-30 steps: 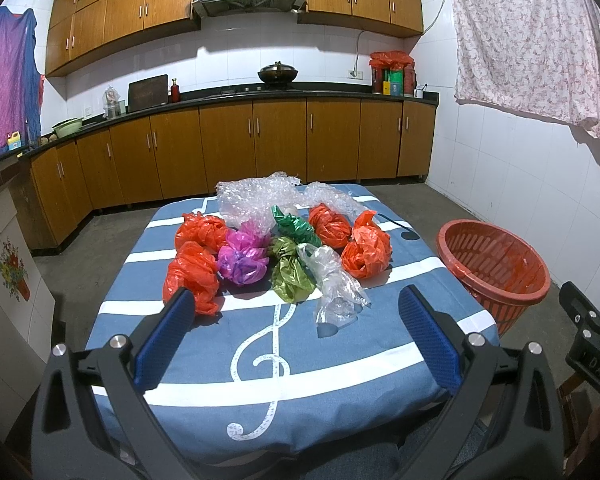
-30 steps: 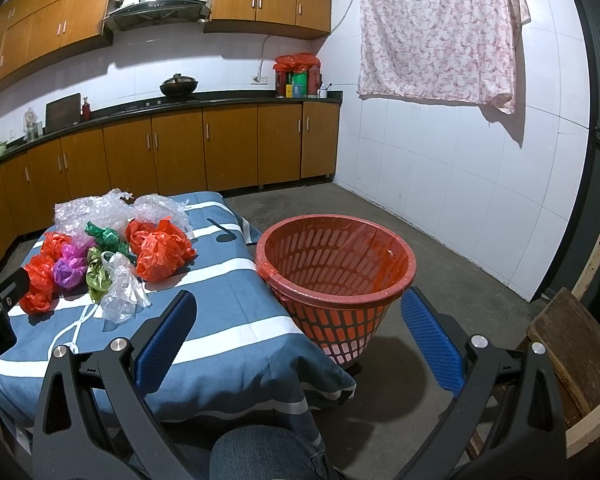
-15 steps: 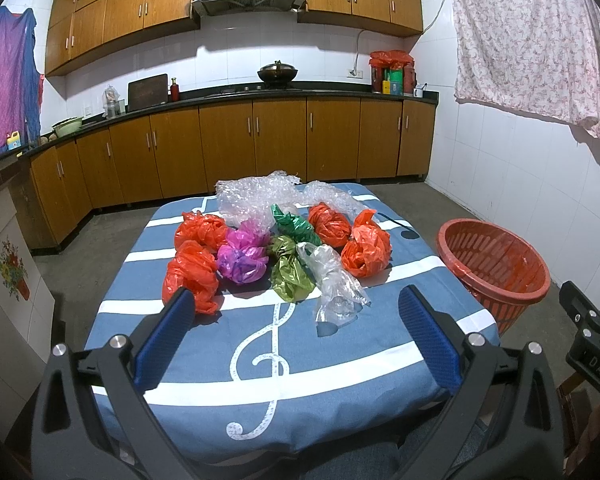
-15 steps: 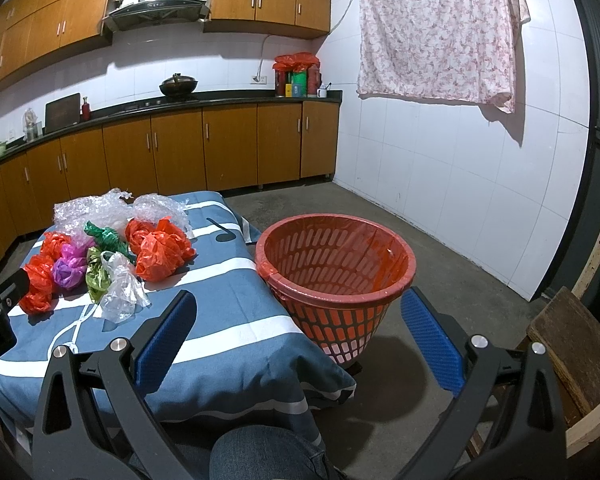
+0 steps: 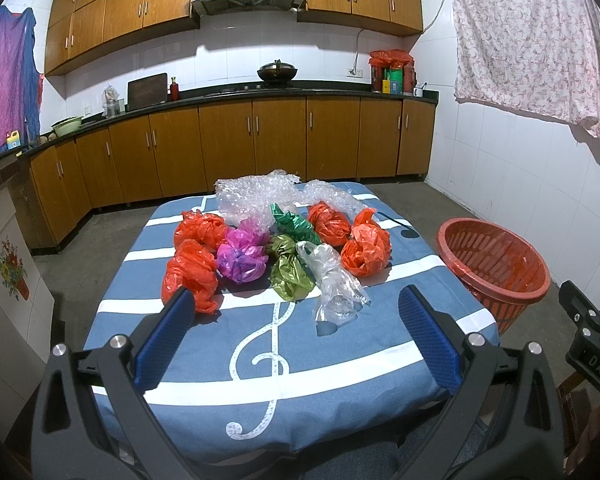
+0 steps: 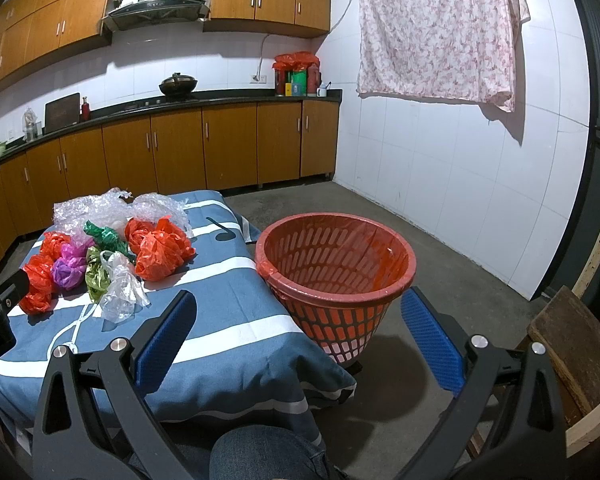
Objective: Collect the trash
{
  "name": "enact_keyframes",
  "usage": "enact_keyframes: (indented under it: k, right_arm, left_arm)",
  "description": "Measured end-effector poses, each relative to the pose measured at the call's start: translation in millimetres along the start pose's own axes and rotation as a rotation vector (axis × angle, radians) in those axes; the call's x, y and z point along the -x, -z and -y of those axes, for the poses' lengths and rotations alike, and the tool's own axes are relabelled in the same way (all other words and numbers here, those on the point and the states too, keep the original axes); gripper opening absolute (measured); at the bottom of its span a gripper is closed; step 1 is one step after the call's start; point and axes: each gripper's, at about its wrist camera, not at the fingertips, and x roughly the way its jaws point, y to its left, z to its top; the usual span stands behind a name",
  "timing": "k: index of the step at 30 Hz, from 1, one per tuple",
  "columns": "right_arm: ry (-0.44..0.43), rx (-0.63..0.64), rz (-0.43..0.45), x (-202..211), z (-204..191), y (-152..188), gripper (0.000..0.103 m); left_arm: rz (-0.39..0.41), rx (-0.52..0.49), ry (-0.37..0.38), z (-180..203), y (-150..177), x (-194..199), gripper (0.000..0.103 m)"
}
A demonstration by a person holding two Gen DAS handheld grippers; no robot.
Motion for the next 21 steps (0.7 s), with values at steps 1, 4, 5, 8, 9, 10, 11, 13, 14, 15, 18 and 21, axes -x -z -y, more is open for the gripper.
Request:
enact_keyframes:
  k: [1, 4, 5, 8, 9, 10, 11, 13, 14, 15, 18, 21]
  right_arm:
    - [0.0, 0.0, 0.001, -0.1, 0.0, 0.1, 0.101]
    - [0.0, 0.001, 0.001, -0.4, 0.0, 0.2, 0.101]
    - [0.0, 0.0, 0.0, -0.5, 0.1, 0.2, 0.101]
    - [0.0, 0.0, 0.001, -0.5, 0.0, 0.2, 0.101]
    - [0.0, 0.0, 0.0, -0.6, 0.1, 0.1, 0.101]
    - [-0.001, 0.0, 0.0, -0.7, 0.1, 0.1, 0.101]
    - [0.0, 0.0, 0.0, -0.7, 0.1, 0.1, 0.101]
    - [0.0, 0.0, -0.001, -0.9, 0.0, 0.2, 0.101]
    - [-0.001, 0.0, -0.001, -0.9, 0.0, 0.2, 0.101]
    - [-0.001, 0.0, -0.001, -1.1, -0.2, 0.3, 0.101]
    - [-0.002, 0.0, -0.001, -1.9, -1.2, 0.7, 0.101]
    - [-0.011, -0.001, -0.007, -3.7, -2.7, 0.9, 0.101]
  left_arm:
    - [0.0, 0.0, 0.0, 0.0, 0.0, 0.1, 0.099]
    - [0.0, 0.0, 0.001, 0.0, 0.0, 0.0, 0.099]
    - [0.0, 0.0, 0.001, 0.0, 0.0, 0.0, 0.099]
    - [-0.001, 0.0, 0.001, 0.1, 0.0, 0.1, 0.099]
    - [0.0, 0.0, 0.0, 0.0, 0.0, 0.0, 0.099]
    - [0.0, 0.0, 0.0, 0.1, 0.1, 0.1, 0.099]
    - [-0.001, 0.0, 0.001, 0.0, 0.0, 0.0, 0.099]
    - [-0.001, 0.001, 0.001, 0.0, 0.0, 0.0, 0.099]
    - [-0.002, 0.001, 0.001, 0.0, 0.1, 0.1, 0.099]
    - [-0.001, 0.001, 0.001, 0.0, 0.0, 0.1, 0.099]
    - [-0.002, 0.001, 0.0, 0.0, 0.1, 0.0, 0.099]
    - [0.0, 0.005, -0.004, -0.4, 0.7, 0.6, 0.099]
